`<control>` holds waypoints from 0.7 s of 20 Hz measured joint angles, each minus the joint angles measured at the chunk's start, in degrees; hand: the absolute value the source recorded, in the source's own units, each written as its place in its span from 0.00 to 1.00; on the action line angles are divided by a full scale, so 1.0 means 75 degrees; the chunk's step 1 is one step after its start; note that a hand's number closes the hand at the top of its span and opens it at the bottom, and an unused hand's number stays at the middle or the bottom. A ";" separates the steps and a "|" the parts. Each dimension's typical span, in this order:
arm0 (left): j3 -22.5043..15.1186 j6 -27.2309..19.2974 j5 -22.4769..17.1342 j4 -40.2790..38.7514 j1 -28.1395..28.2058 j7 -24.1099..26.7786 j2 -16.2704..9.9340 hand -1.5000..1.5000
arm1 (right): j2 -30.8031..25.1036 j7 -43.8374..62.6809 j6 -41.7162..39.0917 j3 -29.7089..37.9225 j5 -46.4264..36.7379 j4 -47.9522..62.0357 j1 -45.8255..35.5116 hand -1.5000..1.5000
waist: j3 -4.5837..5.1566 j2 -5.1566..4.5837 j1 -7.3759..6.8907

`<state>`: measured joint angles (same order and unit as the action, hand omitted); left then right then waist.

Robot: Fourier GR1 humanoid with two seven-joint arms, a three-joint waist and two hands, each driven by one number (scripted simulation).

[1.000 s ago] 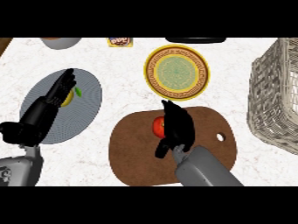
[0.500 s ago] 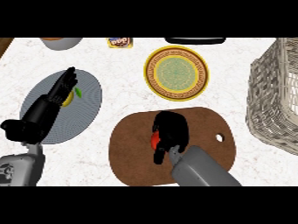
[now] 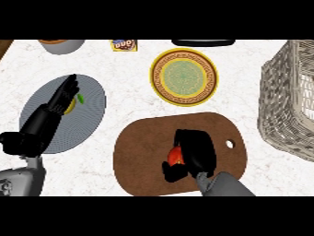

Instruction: Pick the tomato from the cutting board and place it in the basket

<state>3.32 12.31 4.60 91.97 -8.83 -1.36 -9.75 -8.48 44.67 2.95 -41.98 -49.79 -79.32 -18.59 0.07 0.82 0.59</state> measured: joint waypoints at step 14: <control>0.0174 0.0048 -0.0050 0.0015 0.0074 0.0001 -0.0091 0.50 | -0.1884 -0.1374 0.1624 0.0359 0.0708 -0.5004 0.3198 1.00 | -0.0012 -0.0052 0.0125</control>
<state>4.62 12.67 4.23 92.07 -8.28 -1.35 -10.43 -22.61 34.36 15.13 -39.29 -44.48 -116.85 5.39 -0.03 0.43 1.53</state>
